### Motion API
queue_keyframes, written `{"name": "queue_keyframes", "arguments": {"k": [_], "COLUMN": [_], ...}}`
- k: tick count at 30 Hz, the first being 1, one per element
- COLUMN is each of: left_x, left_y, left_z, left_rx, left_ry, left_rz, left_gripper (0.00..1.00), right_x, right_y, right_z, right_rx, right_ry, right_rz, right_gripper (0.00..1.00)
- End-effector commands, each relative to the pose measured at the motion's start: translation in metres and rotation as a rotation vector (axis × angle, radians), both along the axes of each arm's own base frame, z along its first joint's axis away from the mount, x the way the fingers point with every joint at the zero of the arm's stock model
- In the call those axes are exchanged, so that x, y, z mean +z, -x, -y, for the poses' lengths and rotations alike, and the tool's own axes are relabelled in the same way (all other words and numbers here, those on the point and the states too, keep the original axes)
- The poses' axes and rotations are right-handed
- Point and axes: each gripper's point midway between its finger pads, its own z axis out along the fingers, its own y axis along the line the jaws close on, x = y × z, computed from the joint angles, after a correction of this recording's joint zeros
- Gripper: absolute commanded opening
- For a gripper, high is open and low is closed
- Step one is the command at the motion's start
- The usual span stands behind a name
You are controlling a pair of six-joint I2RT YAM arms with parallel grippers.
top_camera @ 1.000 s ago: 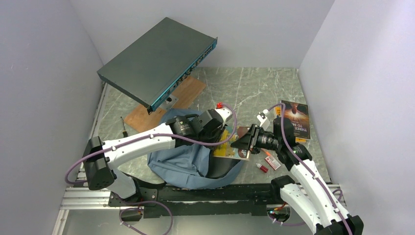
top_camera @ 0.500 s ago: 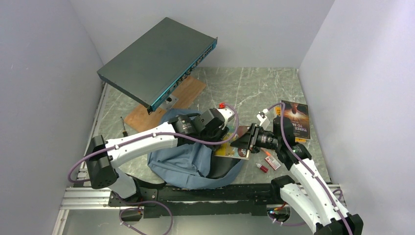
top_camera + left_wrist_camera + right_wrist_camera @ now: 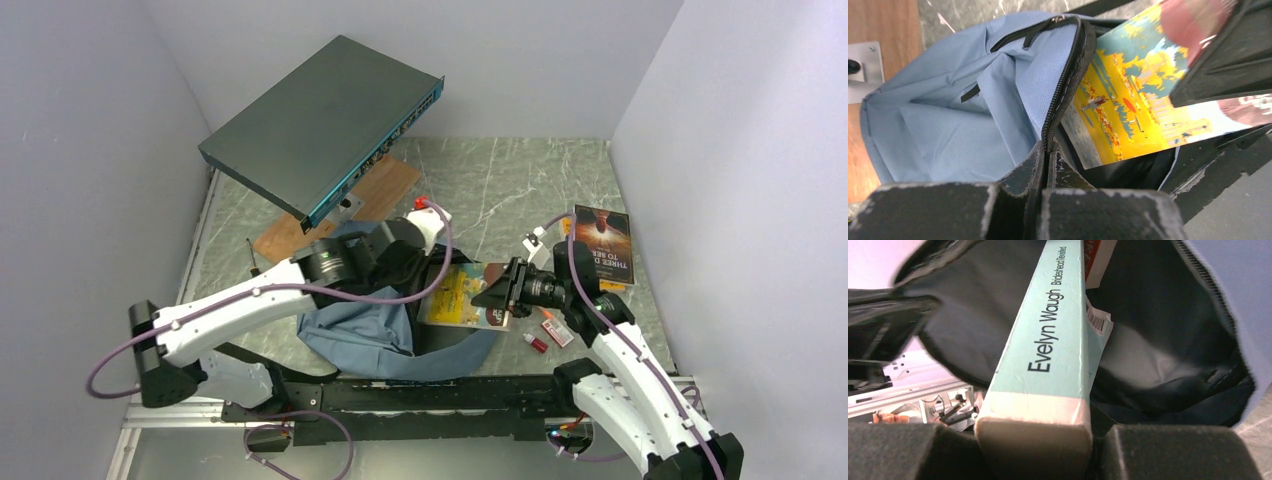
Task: Pack the student bag
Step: Place the book in the student bag.
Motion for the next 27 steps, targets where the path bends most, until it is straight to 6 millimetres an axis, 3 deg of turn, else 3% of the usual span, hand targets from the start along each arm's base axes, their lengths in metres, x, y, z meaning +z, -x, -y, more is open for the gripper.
{"name": "queue_keyframes", "arguments": {"k": [1,5,9,19,27], "left_x": [0.059,0.075,0.083,0.098,0.120], "left_y": [-0.008,-0.002,0.002,0.004,0.007], "left_z": [-0.004,-0.002,0.002,0.011,0.012], "left_rx": [0.025,-0.004,-0.037,-0.073,-0.058], "left_ry": [0.173,0.261,0.319,0.379,0.461], "left_rz": [0.139,0.160,0.173,0.215,0.227], "left_gripper": [0.00,0.00,0.00,0.00,0.00], "right_x": [0.013,0.011,0.025,0.051,0.068], "right_y": [-0.001,-0.001,-0.011,-0.011,-0.041], "right_z": [-0.012,-0.028,-0.039,-0.044,-0.067], "right_rx": [0.035,0.035,-0.004,-0.020,-0.043], "right_ry": [-0.045,-0.134,-0.271,-0.417,-0.479], "right_rz": [0.068,0.035,0.040,0.006,0.047], "right_gripper": [0.00,0.00,0.00,0.00,0.00]}}
